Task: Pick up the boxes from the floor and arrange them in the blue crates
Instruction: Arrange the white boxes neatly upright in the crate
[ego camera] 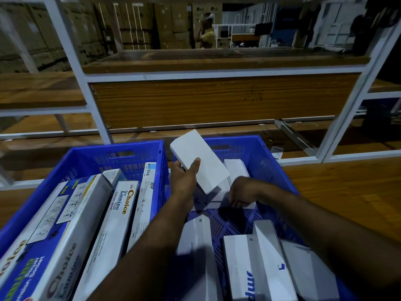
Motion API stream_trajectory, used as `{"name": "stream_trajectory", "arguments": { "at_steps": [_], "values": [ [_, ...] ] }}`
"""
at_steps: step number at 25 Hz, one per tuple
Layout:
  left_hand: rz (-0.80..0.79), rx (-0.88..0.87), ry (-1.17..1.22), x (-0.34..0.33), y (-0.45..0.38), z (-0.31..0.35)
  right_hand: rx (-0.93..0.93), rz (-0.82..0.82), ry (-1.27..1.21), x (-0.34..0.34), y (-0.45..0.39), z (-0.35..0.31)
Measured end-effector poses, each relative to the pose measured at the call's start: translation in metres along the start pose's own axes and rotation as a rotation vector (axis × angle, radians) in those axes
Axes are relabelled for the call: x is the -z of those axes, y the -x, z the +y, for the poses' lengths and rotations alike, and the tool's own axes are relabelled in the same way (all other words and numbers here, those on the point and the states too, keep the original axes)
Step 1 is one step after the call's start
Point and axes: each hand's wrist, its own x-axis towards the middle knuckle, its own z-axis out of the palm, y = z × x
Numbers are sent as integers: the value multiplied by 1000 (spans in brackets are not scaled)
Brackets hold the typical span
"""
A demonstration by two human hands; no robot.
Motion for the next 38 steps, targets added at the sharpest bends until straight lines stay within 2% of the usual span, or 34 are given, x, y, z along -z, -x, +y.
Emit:
{"name": "stream_trajectory", "arguments": {
  "at_steps": [2, 4, 5, 7, 9, 10, 14, 19, 21, 24, 28, 31, 35, 38],
  "values": [
    [22, -126, -41, 0, 0, 2, -13, -57, -74, -15, -4, -3],
    [54, -221, -83, 1, 0, 5, 12, -74, -289, -26, -9, -11],
    [71, -231, -85, 1, -1, 5, 12, -147, -403, -31, -10, -17],
    [86, -221, -90, 2, -2, 5, -19, -432, -626, -41, -13, -26],
    [79, -220, -109, 2, -2, 4, -21, -647, -661, -52, -19, -32],
    [74, -220, -114, 2, -3, 3, -15, -690, -647, -57, -22, -36],
    [68, -185, -105, 1, -4, 3, -11, -657, -587, -68, -24, -44],
    [53, -136, -86, 2, -7, 0, -84, -748, -587, -84, -23, -37],
    [52, -129, -95, 3, -6, 0, -88, -743, -493, -83, -20, -40],
    [39, -115, -118, 3, -6, 1, -90, -679, -210, -70, -15, -38],
    [3, -92, -163, 2, -4, 0, -60, -720, -145, -39, 1, -26],
    [-43, -69, -294, 2, -3, -3, 28, -690, -49, -30, 20, -24],
    [-124, -44, -665, 1, 4, -10, 162, -665, 177, -31, 26, -25],
    [-150, -16, -776, 0, 10, -10, 226, -715, 184, -25, 32, -22]
  ]
}}
